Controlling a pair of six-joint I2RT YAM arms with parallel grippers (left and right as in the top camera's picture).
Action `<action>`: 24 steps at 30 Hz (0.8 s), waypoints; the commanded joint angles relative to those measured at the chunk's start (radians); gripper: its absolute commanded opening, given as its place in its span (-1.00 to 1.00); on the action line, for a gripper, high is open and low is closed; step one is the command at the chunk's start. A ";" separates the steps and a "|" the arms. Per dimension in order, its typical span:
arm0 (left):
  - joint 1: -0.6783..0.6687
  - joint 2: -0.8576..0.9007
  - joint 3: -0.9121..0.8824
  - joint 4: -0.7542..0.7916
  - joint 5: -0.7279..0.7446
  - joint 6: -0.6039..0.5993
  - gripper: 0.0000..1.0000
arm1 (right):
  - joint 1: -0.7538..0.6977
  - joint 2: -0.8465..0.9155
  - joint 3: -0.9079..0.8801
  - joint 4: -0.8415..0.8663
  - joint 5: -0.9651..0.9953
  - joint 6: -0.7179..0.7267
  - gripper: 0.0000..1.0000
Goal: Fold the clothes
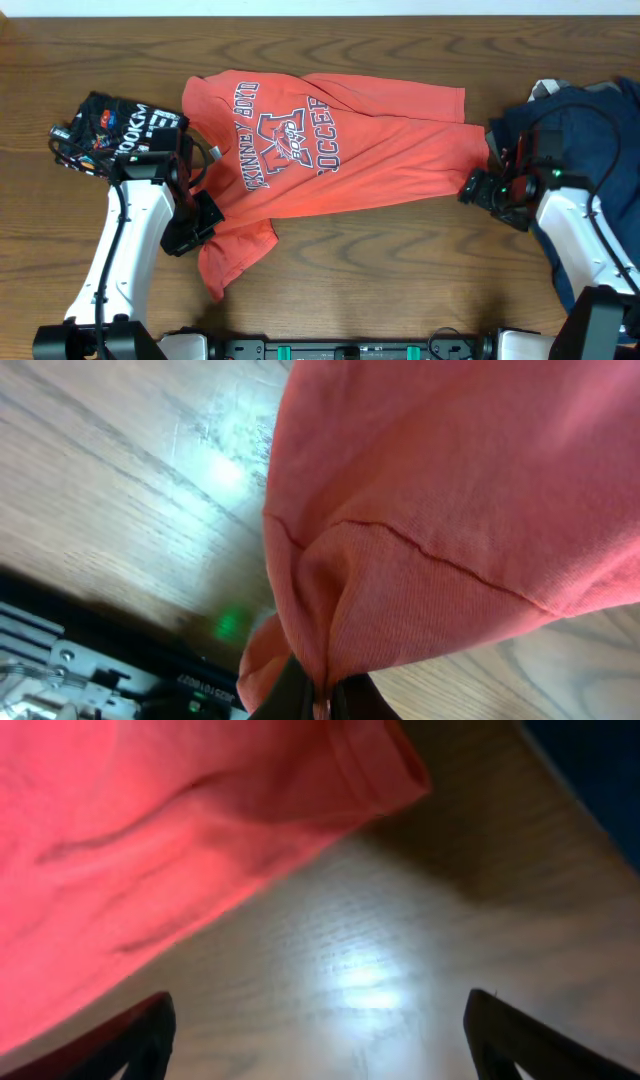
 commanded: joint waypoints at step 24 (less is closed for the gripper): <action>0.006 -0.004 -0.002 0.033 -0.030 0.031 -0.88 | 0.003 0.200 -0.204 0.586 0.052 0.162 -0.74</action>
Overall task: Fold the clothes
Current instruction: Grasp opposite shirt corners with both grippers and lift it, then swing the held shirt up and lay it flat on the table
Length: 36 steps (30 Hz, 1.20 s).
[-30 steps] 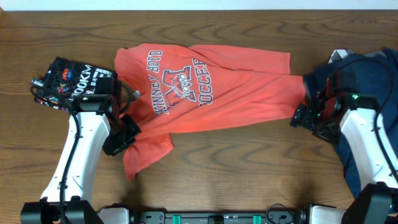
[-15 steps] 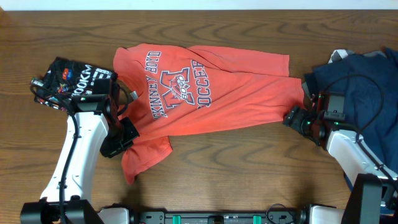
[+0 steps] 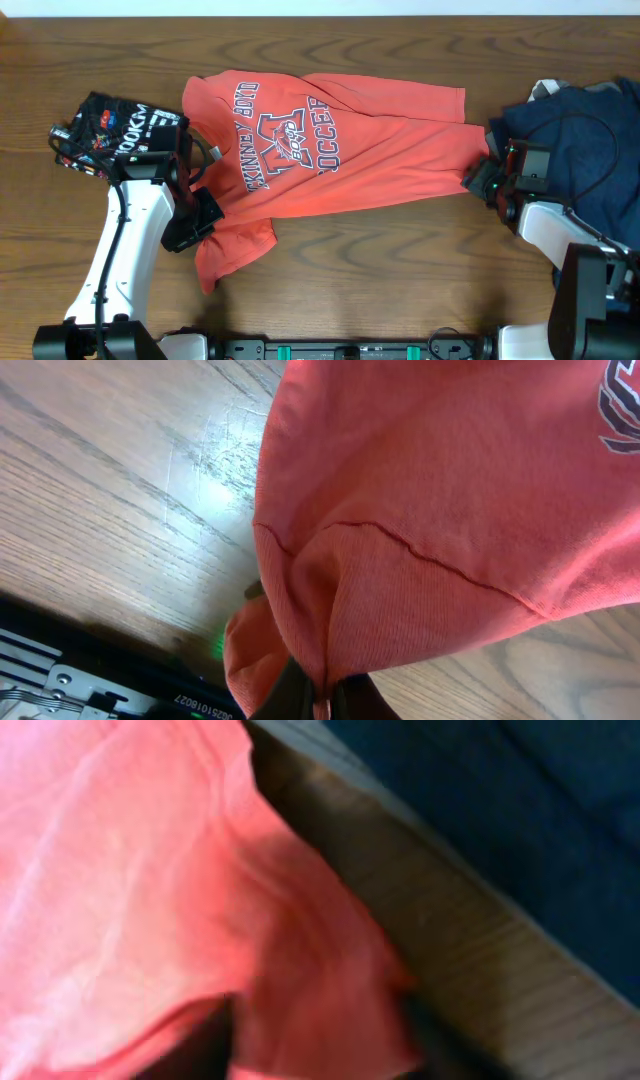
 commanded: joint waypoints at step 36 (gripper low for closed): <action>0.143 -0.314 0.842 -0.014 0.041 0.219 -0.88 | -0.149 -0.474 1.180 -1.126 0.101 -0.245 -0.98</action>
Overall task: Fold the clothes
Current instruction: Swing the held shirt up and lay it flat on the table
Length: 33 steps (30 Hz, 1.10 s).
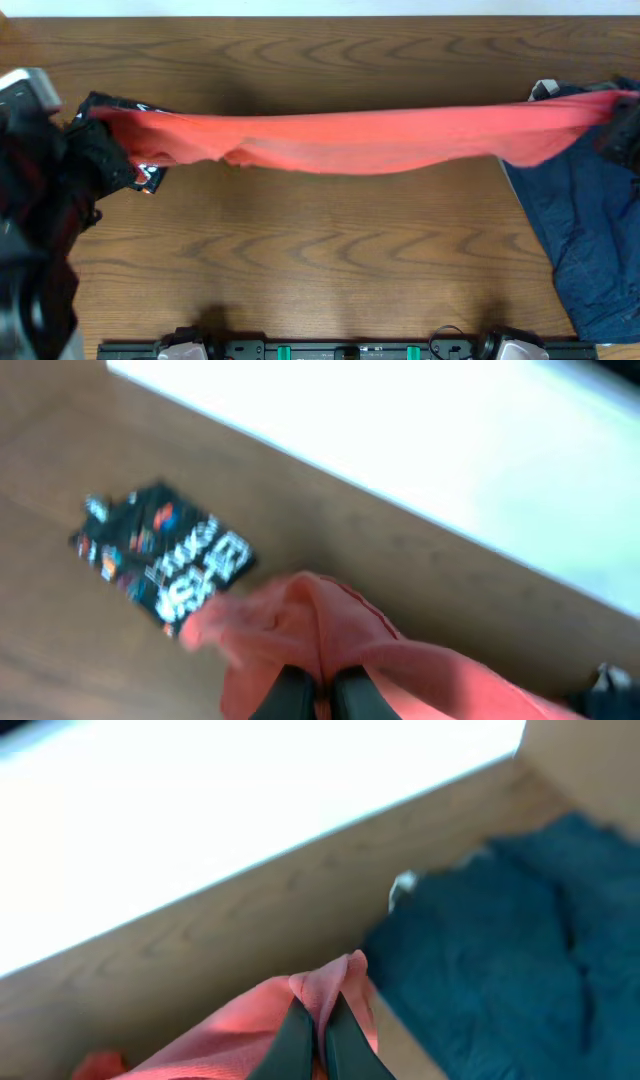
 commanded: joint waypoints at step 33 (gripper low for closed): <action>-0.071 0.620 0.242 0.933 0.078 -0.103 -0.88 | 0.054 0.614 0.323 0.586 -0.031 0.192 -0.98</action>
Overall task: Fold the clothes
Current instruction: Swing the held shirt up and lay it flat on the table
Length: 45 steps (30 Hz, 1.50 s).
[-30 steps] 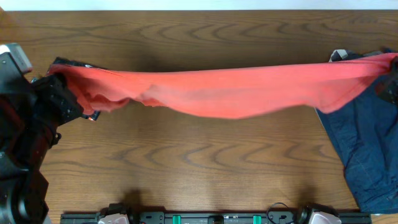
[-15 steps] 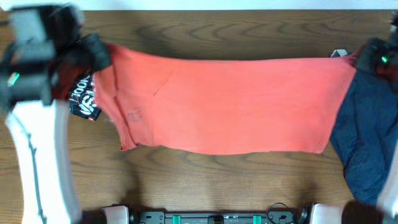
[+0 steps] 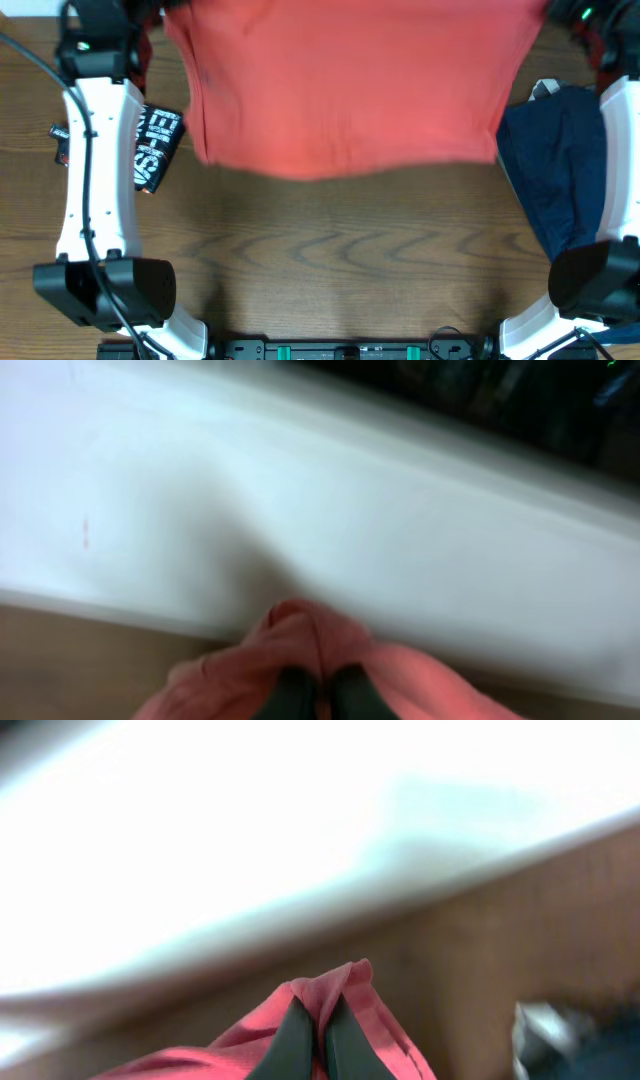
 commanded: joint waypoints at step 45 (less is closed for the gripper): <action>0.234 -0.482 -0.872 -1.115 -0.007 0.088 -0.88 | -0.034 -0.166 -0.694 -0.895 0.307 0.035 -0.98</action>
